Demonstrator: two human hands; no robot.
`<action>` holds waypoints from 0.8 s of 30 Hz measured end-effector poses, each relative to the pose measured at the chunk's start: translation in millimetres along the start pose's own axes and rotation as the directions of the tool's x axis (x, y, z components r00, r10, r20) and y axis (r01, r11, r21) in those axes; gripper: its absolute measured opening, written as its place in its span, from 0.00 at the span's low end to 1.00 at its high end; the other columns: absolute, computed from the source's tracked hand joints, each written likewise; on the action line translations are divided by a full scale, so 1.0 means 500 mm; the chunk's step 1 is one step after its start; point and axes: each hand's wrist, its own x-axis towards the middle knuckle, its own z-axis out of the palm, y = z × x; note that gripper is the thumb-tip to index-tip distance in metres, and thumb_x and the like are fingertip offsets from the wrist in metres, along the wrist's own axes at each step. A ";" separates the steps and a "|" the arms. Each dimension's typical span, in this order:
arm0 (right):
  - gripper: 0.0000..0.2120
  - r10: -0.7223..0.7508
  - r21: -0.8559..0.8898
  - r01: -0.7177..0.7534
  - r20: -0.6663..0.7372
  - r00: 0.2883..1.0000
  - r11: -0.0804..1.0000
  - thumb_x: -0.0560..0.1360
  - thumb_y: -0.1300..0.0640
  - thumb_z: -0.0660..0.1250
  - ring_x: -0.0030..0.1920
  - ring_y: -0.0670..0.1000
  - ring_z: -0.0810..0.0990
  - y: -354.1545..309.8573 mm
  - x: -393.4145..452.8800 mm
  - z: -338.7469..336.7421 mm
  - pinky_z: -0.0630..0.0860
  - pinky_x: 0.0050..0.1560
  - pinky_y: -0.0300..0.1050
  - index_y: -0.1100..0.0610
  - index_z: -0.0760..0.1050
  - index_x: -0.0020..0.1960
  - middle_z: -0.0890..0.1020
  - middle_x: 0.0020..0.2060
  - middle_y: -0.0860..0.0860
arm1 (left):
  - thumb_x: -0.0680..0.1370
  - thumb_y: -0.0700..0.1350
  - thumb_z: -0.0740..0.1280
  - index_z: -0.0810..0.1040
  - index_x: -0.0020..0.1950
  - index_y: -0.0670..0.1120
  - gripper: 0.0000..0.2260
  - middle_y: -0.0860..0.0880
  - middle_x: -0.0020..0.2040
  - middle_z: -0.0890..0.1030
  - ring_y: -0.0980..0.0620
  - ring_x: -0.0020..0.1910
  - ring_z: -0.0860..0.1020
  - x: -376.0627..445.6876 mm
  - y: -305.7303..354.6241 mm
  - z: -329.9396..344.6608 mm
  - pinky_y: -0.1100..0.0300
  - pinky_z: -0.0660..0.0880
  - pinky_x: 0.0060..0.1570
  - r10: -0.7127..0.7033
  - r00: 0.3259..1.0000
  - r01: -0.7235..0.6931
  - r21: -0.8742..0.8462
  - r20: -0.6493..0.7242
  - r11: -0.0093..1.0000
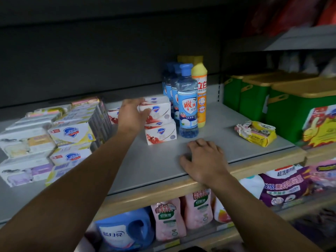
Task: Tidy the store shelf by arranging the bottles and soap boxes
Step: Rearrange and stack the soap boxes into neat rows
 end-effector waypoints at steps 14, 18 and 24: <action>0.25 0.008 -0.004 -0.008 0.008 1.000 1.000 0.76 0.38 0.52 0.64 0.56 0.68 -0.005 -0.002 -0.006 0.64 0.65 0.54 0.50 0.69 0.67 0.72 0.63 0.50 | 0.78 0.53 0.67 0.69 0.74 0.54 0.24 0.50 0.76 0.65 0.47 0.75 0.62 0.032 0.011 0.013 0.48 0.58 0.74 0.178 0.952 -0.228 0.192 0.247 0.955; 0.24 0.009 -0.004 -0.009 0.013 1.000 1.000 0.76 0.39 0.53 0.65 0.56 0.68 -0.006 -0.001 -0.006 0.64 0.65 0.54 0.50 0.69 0.67 0.71 0.63 0.50 | 0.78 0.52 0.67 0.69 0.74 0.54 0.24 0.51 0.74 0.68 0.48 0.73 0.64 0.038 0.007 0.009 0.48 0.61 0.73 0.164 0.952 -0.219 0.201 0.259 0.955; 0.24 0.024 0.006 -0.024 0.002 1.000 1.000 0.76 0.39 0.53 0.64 0.56 0.68 -0.006 -0.001 -0.004 0.64 0.65 0.53 0.49 0.70 0.66 0.72 0.63 0.50 | 0.78 0.51 0.68 0.69 0.73 0.53 0.24 0.51 0.74 0.69 0.47 0.73 0.65 0.034 0.007 0.010 0.49 0.63 0.73 0.154 0.959 -0.204 0.201 0.236 0.958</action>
